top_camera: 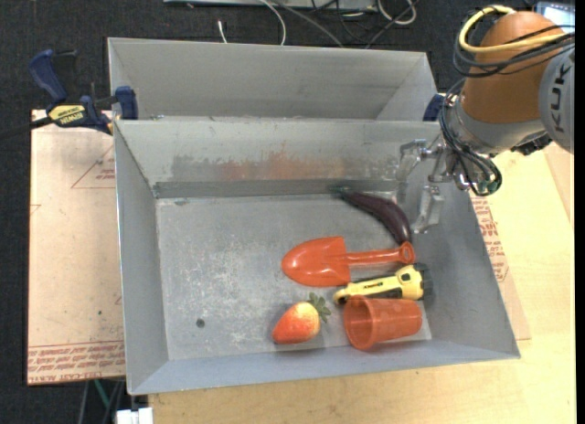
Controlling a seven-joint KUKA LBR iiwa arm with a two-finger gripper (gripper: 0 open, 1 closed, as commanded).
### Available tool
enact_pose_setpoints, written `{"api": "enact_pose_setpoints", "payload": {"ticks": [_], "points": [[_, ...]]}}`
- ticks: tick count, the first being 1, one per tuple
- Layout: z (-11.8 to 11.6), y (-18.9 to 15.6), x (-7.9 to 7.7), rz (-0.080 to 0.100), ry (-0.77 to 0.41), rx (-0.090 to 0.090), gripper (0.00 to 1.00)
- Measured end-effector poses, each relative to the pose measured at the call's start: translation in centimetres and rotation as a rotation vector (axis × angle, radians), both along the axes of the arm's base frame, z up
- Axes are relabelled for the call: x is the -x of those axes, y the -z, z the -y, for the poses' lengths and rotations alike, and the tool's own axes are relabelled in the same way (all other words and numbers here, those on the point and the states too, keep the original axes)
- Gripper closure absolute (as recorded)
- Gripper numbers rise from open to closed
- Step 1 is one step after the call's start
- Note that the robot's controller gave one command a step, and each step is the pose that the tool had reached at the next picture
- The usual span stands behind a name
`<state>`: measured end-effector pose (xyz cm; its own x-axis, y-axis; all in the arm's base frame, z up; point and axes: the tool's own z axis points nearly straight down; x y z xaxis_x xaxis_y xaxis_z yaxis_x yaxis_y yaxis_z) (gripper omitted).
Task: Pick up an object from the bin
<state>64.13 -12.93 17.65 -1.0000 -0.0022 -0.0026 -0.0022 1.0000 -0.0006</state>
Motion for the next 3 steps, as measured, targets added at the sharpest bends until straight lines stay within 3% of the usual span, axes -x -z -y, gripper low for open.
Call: {"api": "enact_pose_setpoints", "payload": {"ticks": [1, 2, 3], "points": [[0.0, 0.0, 0.0, 0.0, 0.0, 0.0, 0.0], [-1.0, 4.5, 0.0, -0.001, -0.017, 0.0, 0.0], [-2.0, 4.4, -0.4, 0.004, -0.02, 0.002, 0.0]]}}
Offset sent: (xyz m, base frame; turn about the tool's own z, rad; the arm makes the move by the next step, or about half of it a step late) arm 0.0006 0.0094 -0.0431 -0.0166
